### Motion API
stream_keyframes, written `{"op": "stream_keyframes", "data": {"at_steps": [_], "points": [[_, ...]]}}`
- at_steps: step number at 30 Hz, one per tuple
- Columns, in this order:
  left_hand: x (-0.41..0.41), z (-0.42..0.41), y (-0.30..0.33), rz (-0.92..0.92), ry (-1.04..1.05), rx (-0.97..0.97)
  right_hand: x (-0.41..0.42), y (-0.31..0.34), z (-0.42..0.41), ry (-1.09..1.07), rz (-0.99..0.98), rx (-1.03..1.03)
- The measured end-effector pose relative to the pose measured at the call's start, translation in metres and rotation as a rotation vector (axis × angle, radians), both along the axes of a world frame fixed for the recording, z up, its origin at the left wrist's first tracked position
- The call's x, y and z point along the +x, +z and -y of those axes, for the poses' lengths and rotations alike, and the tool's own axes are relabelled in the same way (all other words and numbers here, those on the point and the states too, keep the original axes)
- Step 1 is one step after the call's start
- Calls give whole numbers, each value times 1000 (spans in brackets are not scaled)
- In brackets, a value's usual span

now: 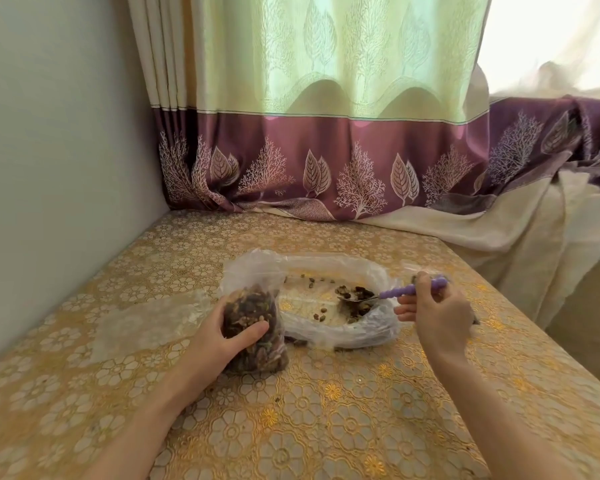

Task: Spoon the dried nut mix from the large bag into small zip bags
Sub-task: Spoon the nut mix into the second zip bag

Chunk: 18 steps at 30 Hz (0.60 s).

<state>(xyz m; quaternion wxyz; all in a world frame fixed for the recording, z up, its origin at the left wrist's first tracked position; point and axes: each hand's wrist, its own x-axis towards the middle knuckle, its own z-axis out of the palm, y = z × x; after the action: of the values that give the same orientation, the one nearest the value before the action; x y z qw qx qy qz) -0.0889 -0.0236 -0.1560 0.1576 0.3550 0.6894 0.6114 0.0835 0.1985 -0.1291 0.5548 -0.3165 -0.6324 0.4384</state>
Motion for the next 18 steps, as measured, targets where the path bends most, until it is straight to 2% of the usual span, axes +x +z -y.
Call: {"op": "stream_keyframes", "data": {"at_steps": [7, 18], "points": [[3, -1, -2, -110, 54, -11, -5, -5, -4, -76, -39, 43], [3, -3, -3, -205, 64, -148, -14, -8, -5, -135, -40, 125]]}}
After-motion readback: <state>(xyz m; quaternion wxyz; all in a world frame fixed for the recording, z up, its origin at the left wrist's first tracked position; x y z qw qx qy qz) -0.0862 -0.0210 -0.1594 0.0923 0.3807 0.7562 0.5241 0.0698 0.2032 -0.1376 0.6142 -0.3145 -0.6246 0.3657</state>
